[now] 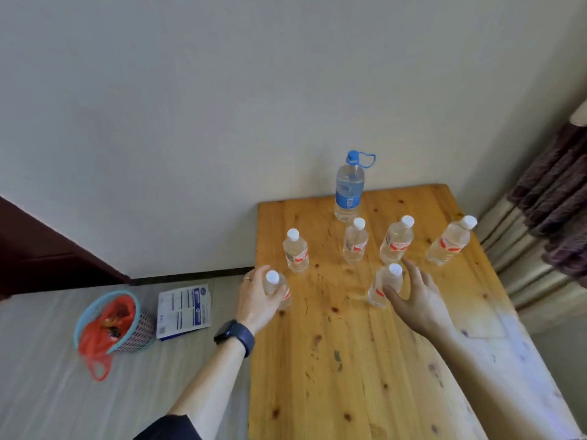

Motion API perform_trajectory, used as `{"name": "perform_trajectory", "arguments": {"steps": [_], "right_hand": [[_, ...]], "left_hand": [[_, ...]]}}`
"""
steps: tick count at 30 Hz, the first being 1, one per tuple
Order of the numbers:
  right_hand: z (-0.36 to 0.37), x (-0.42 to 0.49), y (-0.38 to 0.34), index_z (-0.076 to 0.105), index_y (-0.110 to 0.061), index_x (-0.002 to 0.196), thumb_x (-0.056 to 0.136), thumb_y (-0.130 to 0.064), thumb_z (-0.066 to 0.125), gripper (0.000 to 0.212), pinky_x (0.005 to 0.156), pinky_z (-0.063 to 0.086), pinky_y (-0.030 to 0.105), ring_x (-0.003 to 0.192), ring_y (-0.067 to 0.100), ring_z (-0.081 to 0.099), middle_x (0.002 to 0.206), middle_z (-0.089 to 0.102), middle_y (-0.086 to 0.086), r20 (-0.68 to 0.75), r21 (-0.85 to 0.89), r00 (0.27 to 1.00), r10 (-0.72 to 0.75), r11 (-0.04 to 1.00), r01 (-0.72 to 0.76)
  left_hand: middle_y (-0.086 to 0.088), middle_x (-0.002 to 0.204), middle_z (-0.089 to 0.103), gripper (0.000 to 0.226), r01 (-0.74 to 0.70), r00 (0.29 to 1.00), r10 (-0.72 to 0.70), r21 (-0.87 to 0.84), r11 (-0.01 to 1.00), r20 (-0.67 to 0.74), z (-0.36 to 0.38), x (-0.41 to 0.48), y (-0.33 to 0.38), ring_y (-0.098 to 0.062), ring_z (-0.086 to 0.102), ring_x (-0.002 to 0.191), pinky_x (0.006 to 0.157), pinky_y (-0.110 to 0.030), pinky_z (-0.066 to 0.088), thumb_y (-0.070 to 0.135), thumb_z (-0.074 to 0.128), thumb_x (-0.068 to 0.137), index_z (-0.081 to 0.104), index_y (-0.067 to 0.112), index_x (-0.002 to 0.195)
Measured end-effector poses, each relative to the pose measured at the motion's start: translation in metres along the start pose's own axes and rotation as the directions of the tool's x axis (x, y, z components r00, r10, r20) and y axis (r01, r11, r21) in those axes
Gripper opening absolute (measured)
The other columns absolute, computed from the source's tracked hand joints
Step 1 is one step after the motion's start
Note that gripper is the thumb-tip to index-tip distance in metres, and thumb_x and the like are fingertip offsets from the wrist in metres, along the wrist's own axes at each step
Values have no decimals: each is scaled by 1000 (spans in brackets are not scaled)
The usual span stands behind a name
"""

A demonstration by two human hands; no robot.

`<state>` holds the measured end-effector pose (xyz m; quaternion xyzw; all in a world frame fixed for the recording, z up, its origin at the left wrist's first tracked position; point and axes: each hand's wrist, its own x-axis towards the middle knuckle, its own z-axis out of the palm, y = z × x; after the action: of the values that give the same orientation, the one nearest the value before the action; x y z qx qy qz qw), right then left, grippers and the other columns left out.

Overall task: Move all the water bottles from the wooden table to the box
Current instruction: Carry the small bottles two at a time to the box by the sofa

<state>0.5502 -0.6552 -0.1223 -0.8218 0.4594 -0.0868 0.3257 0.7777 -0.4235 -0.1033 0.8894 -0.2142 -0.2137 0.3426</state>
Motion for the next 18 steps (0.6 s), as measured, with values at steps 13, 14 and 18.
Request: {"name": "perform_trajectory", "arguments": {"steps": [13, 14, 18], "right_hand": [[71, 68, 44, 28, -32, 150, 92, -65, 50, 71, 81, 36, 33, 117, 43, 57, 131, 62, 19, 162, 140, 913, 374, 907, -397], [73, 70, 43, 26, -33, 150, 93, -64, 50, 70, 81, 35, 33, 115, 44, 58, 129, 62, 20, 161, 132, 913, 375, 909, -396], [73, 64, 35, 28, -42, 140, 92, -63, 50, 57, 76, 35, 31, 99, 38, 59, 112, 61, 9, 158, 135, 924, 349, 919, -371]], "left_hand": [[20, 90, 65, 32, 97, 994, -93, -75, 992, 58, 52, 72, -38, 8, 60, 76, 50, -8, 40, 23, 74, 88, 52, 43, 101], [21, 83, 65, 29, 79, 996, -76, -67, 995, 46, 51, 75, -38, 8, 61, 74, 49, -9, 40, 21, 73, 88, 52, 41, 94], [16, 79, 64, 29, 15, 998, -10, -75, 997, 66, 41, 72, -35, 11, 61, 72, 50, -8, 41, 13, 75, 86, 54, 34, 83]]}}
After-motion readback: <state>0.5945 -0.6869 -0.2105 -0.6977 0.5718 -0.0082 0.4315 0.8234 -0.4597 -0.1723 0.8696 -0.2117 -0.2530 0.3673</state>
